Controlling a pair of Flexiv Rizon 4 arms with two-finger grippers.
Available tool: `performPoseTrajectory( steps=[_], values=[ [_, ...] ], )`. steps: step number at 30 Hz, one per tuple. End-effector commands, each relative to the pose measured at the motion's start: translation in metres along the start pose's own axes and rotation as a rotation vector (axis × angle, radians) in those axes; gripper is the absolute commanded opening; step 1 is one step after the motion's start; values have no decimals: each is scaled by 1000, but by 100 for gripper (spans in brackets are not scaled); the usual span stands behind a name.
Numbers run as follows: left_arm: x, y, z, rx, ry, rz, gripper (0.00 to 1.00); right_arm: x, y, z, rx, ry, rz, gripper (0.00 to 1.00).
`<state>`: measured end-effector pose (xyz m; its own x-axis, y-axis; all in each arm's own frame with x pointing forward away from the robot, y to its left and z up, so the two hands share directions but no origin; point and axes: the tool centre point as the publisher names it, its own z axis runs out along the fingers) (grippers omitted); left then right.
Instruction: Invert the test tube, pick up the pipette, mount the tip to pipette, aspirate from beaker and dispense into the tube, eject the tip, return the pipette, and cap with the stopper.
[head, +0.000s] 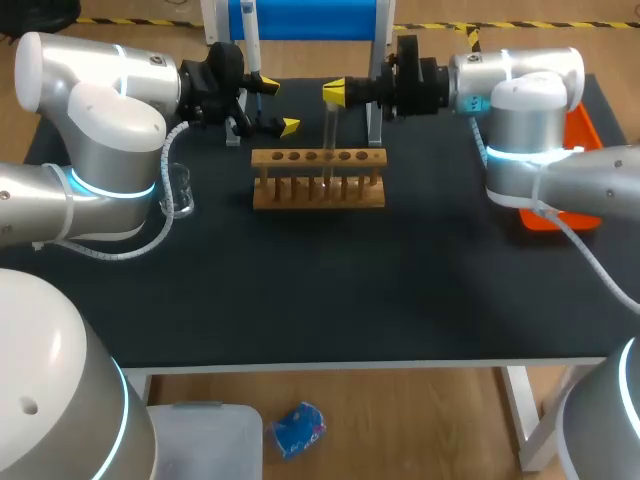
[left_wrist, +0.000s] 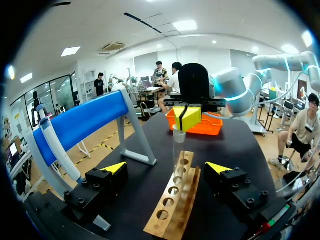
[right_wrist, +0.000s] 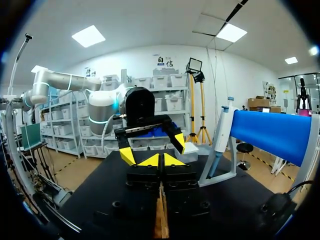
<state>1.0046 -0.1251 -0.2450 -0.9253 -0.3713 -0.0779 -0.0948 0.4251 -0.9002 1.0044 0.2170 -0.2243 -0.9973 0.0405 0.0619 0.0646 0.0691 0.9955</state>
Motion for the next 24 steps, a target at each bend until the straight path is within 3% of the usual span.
performPoseTrajectory(
  steps=[1, 6, 10, 12, 20, 24],
  values=[
    [0, 1, 0, 2, -1, 1, 100, 3, 9, -3, -8, -14, -16, 100],
    [0, 1, 0, 2, -1, 1, 100, 2, 35, -9, 50, -31, -71, 100],
    [0, 1, 0, 2, -1, 1, 100, 2, 47, -16, 175, -43, -121, 100],
    [0, 1, 0, 2, -1, 1, 100, 3, 50, -21, 199, -39, -134, 100],
    [0, 1, 0, 2, -1, 1, 100, 13, 45, -50, 341, -63, -169, 100],
    [0, 1, 0, 2, -1, 1, 100, 17, 37, -61, 371, -73, -170, 100]
  ],
)
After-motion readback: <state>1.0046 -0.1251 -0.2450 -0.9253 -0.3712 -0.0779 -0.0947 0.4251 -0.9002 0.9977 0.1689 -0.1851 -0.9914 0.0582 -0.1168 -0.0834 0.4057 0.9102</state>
